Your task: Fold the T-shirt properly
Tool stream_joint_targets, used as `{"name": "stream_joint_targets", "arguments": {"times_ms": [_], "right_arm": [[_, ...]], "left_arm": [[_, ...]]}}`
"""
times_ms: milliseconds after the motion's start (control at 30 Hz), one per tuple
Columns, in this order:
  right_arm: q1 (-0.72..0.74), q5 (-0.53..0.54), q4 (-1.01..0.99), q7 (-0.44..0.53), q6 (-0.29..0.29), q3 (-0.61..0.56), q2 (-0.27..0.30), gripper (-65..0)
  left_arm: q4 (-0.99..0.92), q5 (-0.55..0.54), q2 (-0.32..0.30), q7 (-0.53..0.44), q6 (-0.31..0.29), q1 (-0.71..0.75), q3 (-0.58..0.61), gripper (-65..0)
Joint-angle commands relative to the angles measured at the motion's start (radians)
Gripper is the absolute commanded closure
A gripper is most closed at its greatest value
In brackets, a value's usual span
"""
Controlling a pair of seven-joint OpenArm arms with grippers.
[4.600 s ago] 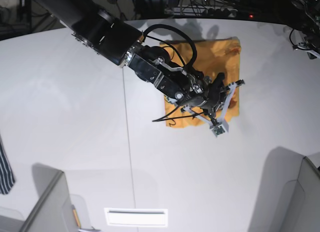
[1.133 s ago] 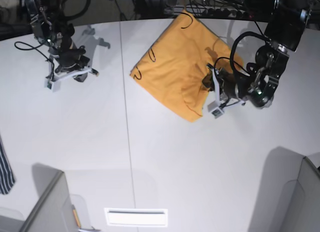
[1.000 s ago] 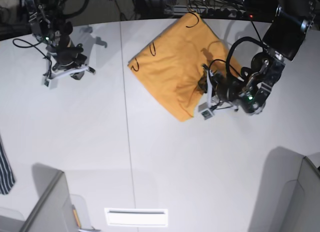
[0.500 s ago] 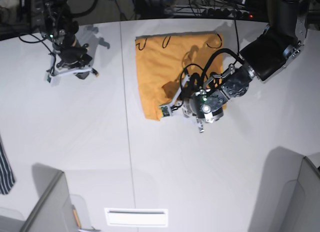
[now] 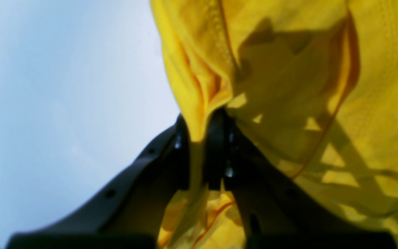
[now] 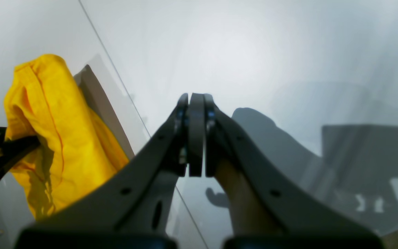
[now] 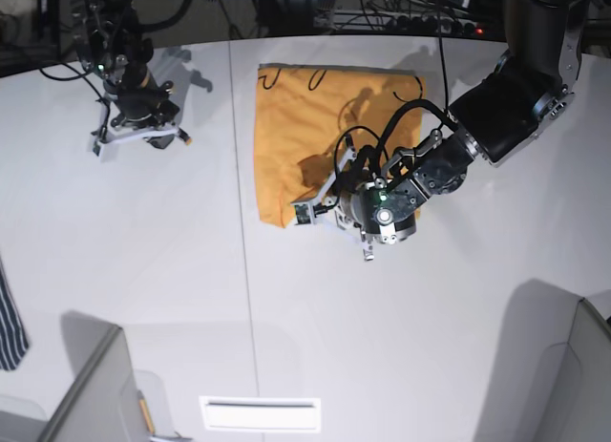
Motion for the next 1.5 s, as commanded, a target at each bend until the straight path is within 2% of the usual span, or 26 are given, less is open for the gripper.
{"name": "stream_joint_targets", "arguments": {"times_ms": [0, 333, 433, 567, 633, 733, 800, 867, 933, 1033, 1067, 1167, 1267, 1333, 1467], "right_arm": [[0.003, 0.001, 0.020, 0.017, 0.008, 0.006, 0.010, 0.0], [0.007, 0.001, 0.020, 0.017, 0.008, 0.006, 0.010, 0.0], [0.004, 0.001, 0.020, 0.015, 0.008, 0.004, 0.010, 0.0], [0.003, 0.001, 0.020, 0.012, 0.008, 0.004, 0.010, 0.0], [0.003, 0.001, 0.020, 0.010, 0.008, 0.002, 0.010, 0.0], [-0.005, 0.001, 0.020, 0.010, 0.008, 0.002, 0.016, 0.0], [-0.022, 0.000, 0.022, 0.012, 0.009, 0.002, 0.019, 0.0], [-0.033, -0.046, 0.023, 0.013, 0.011, 0.002, 0.036, 0.0], [-0.063, -0.144, 0.030, 0.017, 0.015, 0.002, 0.036, 0.0], [-0.112, -0.310, 0.043, 0.038, 0.018, 0.002, 0.005, 0.0], [-0.134, -0.345, 0.043, 0.064, 0.031, 0.002, -0.001, 0.0], [-0.218, -0.378, 0.043, 0.182, 0.137, 0.004, -0.018, 0.0], [-0.297, -0.379, 0.037, 0.276, 0.204, 0.013, -0.015, 0.0], [-0.349, -0.379, 0.039, 0.305, 0.212, 0.013, -0.010, 0.0], [-0.456, -0.381, 0.040, 0.359, 0.213, 0.004, -0.010, 0.0]], "left_arm": [[0.012, 0.000, -0.004, -0.007, -0.005, -0.024, -0.011, 0.0], [0.014, 0.000, -0.004, -0.005, -0.005, -0.045, -0.016, 0.0], [0.015, 0.000, -0.003, -0.002, -0.005, -0.064, -0.016, -22.9], [0.023, -0.002, -0.003, -0.002, -0.005, -0.074, -0.059, -44.8], [0.024, -0.002, -0.001, -0.002, -0.005, -0.074, -0.129, -52.2], [0.051, -0.006, 0.000, -0.002, -0.005, -0.064, -0.270, -55.8], [0.118, -0.002, -0.004, -0.002, -0.005, -0.019, -0.378, -53.6], [0.222, -0.002, -0.027, -0.002, -0.004, 0.048, -0.513, -46.7], [0.336, 0.000, -0.046, -0.002, -0.001, 0.143, -0.642, -34.2], [0.462, 0.000, -0.057, -0.008, 0.001, 0.326, -0.854, -4.4], [0.485, 0.000, -0.057, -0.008, 0.001, 0.380, -0.912, 0.0], [0.495, -0.003, -0.049, -0.008, 0.001, 0.527, -1.071, 0.0], [0.503, -0.008, -0.046, -0.048, -0.005, 0.690, -1.142, 0.0], [0.505, -0.006, -0.051, -0.161, -0.005, 0.805, -1.140, 0.0], [0.505, 0.001, -0.055, -0.455, -0.001, 1.090, -1.147, 0.0]]}}
